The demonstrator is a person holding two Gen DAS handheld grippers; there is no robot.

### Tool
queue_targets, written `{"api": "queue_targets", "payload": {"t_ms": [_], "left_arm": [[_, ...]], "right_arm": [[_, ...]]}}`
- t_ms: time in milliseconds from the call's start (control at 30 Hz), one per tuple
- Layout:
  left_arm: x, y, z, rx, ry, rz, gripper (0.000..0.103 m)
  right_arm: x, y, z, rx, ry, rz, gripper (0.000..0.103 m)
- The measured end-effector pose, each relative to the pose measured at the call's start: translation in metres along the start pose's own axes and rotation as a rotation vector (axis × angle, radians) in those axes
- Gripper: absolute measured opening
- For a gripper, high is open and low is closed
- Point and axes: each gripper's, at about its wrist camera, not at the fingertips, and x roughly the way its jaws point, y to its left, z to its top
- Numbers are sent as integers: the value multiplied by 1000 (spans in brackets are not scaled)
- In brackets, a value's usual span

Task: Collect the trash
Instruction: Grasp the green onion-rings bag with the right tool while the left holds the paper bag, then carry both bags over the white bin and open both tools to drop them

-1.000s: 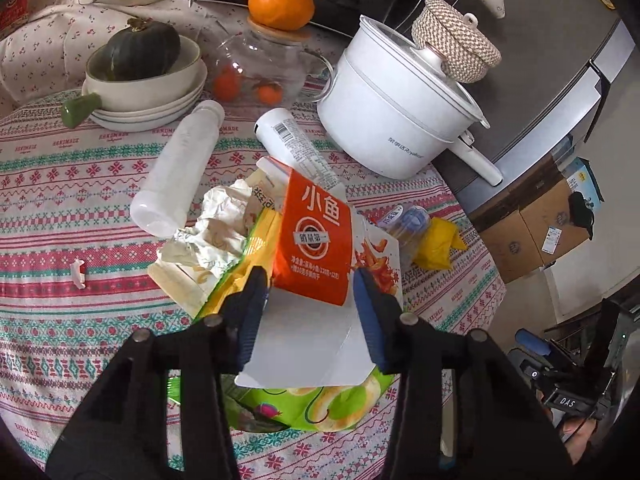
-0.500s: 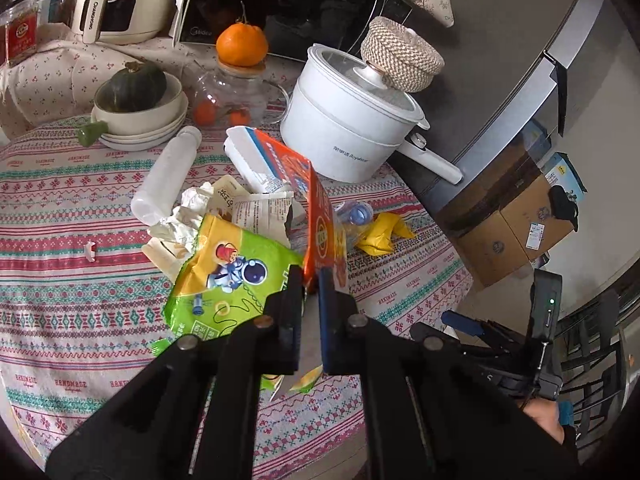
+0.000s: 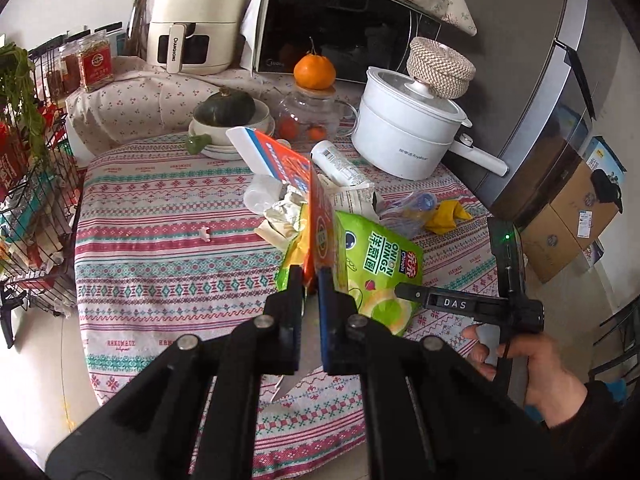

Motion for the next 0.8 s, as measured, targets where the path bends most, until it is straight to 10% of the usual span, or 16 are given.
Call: {"api": "queue_targets", "payload": {"t_ms": [400,800], "left_arm": [[-11,18,-10,-2,-8,49,8],[-32,-21,-16,104,-60,18,8]], "right_arm": [[-7,32,-7,-61,-36,124,18],[-125,43,-43,-232,-263,82,9]]}}
